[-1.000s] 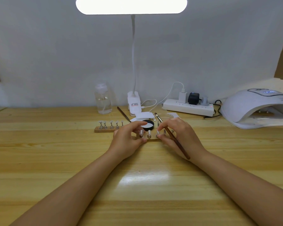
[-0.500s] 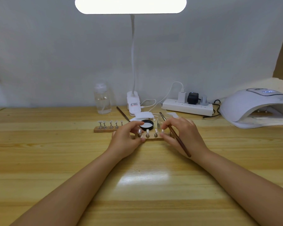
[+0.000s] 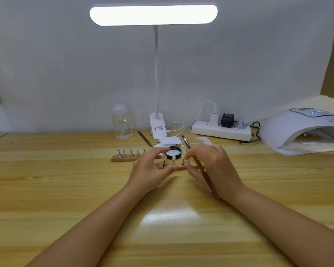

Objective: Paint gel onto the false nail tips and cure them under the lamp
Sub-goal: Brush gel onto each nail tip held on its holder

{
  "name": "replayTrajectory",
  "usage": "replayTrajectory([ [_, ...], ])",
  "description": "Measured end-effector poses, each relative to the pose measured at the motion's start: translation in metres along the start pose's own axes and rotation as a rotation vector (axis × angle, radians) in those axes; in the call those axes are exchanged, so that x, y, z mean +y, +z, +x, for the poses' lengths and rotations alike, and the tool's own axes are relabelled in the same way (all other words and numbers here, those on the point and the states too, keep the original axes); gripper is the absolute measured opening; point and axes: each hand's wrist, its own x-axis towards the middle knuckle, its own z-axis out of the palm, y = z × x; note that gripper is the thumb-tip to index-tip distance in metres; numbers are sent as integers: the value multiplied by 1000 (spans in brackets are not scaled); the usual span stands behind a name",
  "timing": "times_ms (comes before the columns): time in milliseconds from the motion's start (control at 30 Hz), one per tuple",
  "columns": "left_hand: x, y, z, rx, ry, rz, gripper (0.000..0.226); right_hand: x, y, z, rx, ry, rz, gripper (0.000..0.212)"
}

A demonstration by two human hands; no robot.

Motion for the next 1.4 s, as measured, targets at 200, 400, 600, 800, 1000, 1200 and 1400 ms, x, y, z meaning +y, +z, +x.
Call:
replayTrajectory([
  [200, 8, -1, -5, 36, 349, 28, 23, -5, 2, -1, 31, -14, 228, 13],
  [400, 5, 0, -5, 59, 449, 64, 11, -5, 5, -1, 42, 31, 363, 16],
  [600, 8, 0, -5, 171, 382, 21, 7, -2, -4, 3, 167, 302, 542, 29],
  [800, 11, -3, -6, 194, 254, -97, 7, 22, -20, 36, 155, 675, 562, 34],
  [1000, 11, -5, -5, 191, 223, -138, 13, 45, -26, 67, -133, 689, 357, 31],
  [1200, 9, -3, -4, 185, 200, -138, 10, 43, -12, 76, -255, 626, 132, 34],
  [1400, 10, -5, -5, 169, 162, -153, 11, 45, -10, 68, -258, 684, 126, 33],
])
